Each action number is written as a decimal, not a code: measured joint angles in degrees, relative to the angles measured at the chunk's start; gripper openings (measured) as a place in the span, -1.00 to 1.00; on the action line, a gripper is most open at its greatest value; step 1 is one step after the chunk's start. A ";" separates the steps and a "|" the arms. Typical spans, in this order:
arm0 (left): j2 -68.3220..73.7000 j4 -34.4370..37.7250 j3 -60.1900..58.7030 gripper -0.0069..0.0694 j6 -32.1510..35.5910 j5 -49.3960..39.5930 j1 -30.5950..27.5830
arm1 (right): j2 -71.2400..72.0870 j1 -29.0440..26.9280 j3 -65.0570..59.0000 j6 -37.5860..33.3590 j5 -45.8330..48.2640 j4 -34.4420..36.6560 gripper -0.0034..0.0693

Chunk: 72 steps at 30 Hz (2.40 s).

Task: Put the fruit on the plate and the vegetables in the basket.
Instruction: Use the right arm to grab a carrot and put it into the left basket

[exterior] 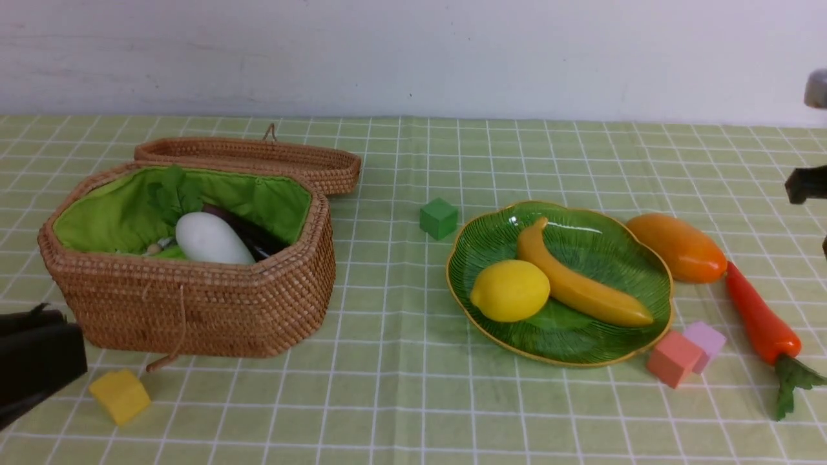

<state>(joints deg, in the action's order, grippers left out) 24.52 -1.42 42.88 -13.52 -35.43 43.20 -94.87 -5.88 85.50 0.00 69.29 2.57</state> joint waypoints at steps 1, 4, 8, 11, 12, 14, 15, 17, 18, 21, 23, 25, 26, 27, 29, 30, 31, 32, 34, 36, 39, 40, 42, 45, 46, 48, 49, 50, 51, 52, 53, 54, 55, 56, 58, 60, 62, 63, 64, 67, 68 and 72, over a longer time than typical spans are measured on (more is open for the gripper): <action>0.00 1.00 0.00 -0.58 1.53 0.06 0.00 | -1.24 -0.73 -0.14 -0.49 -0.71 0.60 -0.37; 0.00 3.46 0.00 -0.58 4.92 0.06 0.00 | -5.11 -1.71 -0.20 -1.35 -2.47 0.97 0.00; 0.00 5.07 0.00 -0.58 5.94 0.06 0.00 | -10.56 -1.78 -0.20 -1.43 -4.42 1.45 0.44; 0.00 5.27 0.00 -0.58 6.05 0.06 0.00 | -13.82 -1.78 -0.20 -1.48 -5.07 1.72 0.58; 0.00 5.27 0.00 -0.58 6.05 0.06 0.00 | -14.27 -1.78 -0.20 -1.48 -5.08 1.72 0.59; 0.00 5.33 0.00 -0.58 6.07 0.06 0.00 | -16.49 -1.78 -0.20 -1.48 -5.30 1.84 0.61; 0.00 5.40 0.00 -0.58 6.07 0.06 0.00 | -17.21 -1.78 -0.20 -1.48 -5.37 1.84 0.60; 0.00 5.47 0.00 -0.58 6.11 0.06 0.00 | -18.40 -1.78 -0.21 -1.50 -5.71 1.84 0.56; 0.00 5.47 0.00 -0.58 6.11 0.06 0.00 | -19.06 -1.78 -0.21 -1.50 -6.10 1.84 0.51; 0.00 5.47 0.00 -0.57 6.18 0.06 0.00 | -19.82 -1.78 -0.21 -1.55 -6.91 1.79 0.42; 0.00 5.47 0.00 -0.57 6.24 0.06 0.00 | -20.01 -1.78 -0.21 -1.55 -7.55 1.62 0.36; 0.00 5.53 0.00 -0.56 6.24 0.06 0.00 | -20.16 -1.78 -0.21 -1.55 -8.00 1.21 0.34; 0.00 5.53 0.00 -0.55 6.24 0.06 0.00 | -20.28 -1.78 -0.21 -1.55 -8.25 0.88 0.33; 0.00 5.53 0.00 -0.55 6.24 0.06 0.00 | -20.38 -1.78 -0.21 -1.55 -8.22 0.88 0.33; 0.00 5.53 0.00 -0.55 6.24 0.06 0.00 | -21.39 -1.78 -0.21 -1.55 -8.34 -0.44 0.33; 0.00 5.53 0.00 -0.55 6.24 0.06 0.00 | -21.76 -1.78 -0.21 -1.55 -8.34 -0.64 0.33; 0.00 5.53 0.00 -0.55 6.24 0.06 0.00 | -22.33 -1.78 -0.21 -1.55 -8.16 -0.77 0.33; 0.00 5.53 0.00 -0.55 6.24 0.06 0.00 | -22.51 -1.78 -0.21 -1.55 -8.04 -0.77 0.33; 0.00 5.53 0.00 -0.55 6.24 0.06 0.00 | -22.89 -1.78 -0.21 -1.55 -7.94 -0.63 0.31; 0.00 5.53 0.00 -0.55 6.24 0.06 0.00 | -22.89 -1.78 -0.21 -1.55 -7.94 -0.57 0.27; 0.00 5.53 0.00 -0.54 6.24 0.09 0.00 | -22.89 -1.78 -0.21 -1.68 -7.94 -0.57 0.20; 0.00 5.53 0.00 -0.54 6.24 0.09 0.00 | -22.89 -1.78 -0.21 -1.99 -7.94 -0.57 0.20; 0.00 5.53 0.00 -0.53 6.24 0.09 0.00 | -22.89 -1.78 -0.21 -2.49 -7.94 -0.57 0.20; 0.00 5.53 0.00 -0.53 6.24 0.09 0.00 | -22.89 -1.78 -0.21 -2.64 -7.94 -0.75 0.20; 0.00 5.53 0.00 -0.53 6.24 0.09 0.00 | -22.89 -1.78 -0.21 -2.64 -7.94 -0.75 0.20; 0.00 5.53 0.00 -0.53 6.24 0.09 0.00 | -22.89 -1.78 -0.21 -2.64 -7.90 -0.75 0.20; 0.00 5.53 0.00 -0.53 6.24 0.09 0.00 | -22.89 -1.78 -0.21 -2.64 -7.90 -0.75 0.20; 0.00 5.53 0.00 -0.53 6.24 0.09 0.00 | -22.89 -1.78 -0.21 -2.64 -7.76 -0.75 0.20; 0.00 5.63 0.00 -0.53 6.24 0.09 0.00 | -22.89 -1.78 -0.21 -2.64 -7.76 -0.69 0.20; 0.00 5.59 0.00 -0.53 6.24 0.09 0.00 | -22.89 -1.78 -0.21 -2.64 -7.76 -0.63 0.20; 0.00 5.59 0.00 -0.52 6.24 0.09 0.00 | -22.89 -1.78 -0.21 -2.64 -7.69 -0.58 0.20; 0.00 5.59 0.00 -0.52 6.24 0.09 0.00 | -22.89 -1.78 -0.21 -2.64 -7.69 -0.59 0.20; 0.00 5.59 0.00 -0.52 6.24 0.09 0.00 | -22.89 -1.78 -0.21 -2.69 -7.69 -0.59 0.20; 0.00 5.59 0.00 -0.52 6.24 0.12 0.00 | -22.89 -1.78 -0.21 -2.74 -7.69 -0.59 0.20; 0.00 5.64 0.00 -0.52 6.24 0.31 0.00 | -22.89 -1.78 -0.21 -2.99 -7.63 -0.59 0.20; 0.00 5.64 0.00 -0.52 6.24 0.38 0.00 | -22.75 -1.78 -0.21 -3.05 -7.58 -0.59 0.20; 0.00 5.64 0.00 -0.52 6.24 0.50 0.00 | -22.18 -1.78 -0.21 -3.05 -7.52 -0.59 0.20; 0.00 5.64 0.00 -0.52 6.24 0.50 0.00 | -21.89 -1.78 -0.21 -3.05 -7.47 -0.59 0.20; 0.00 5.64 0.00 -0.52 6.24 0.50 0.00 | -21.21 -1.78 -0.21 -3.05 -7.46 -0.59 0.20; 0.00 5.64 0.00 -0.52 6.24 0.50 0.00 | -18.27 -1.78 -0.21 -2.51 -6.52 -0.78 0.20; 0.00 5.64 0.00 -0.52 6.24 0.52 0.00 | -16.54 -1.78 -0.21 -1.43 -5.33 -0.78 0.20; 0.00 5.64 0.00 -0.52 6.24 0.57 0.00 | -10.39 -1.03 -0.21 0.95 -1.22 -0.80 0.20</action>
<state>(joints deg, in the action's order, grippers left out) 24.52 4.22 42.88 -7.28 -34.86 43.20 -105.26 -6.91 85.28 0.95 68.07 1.76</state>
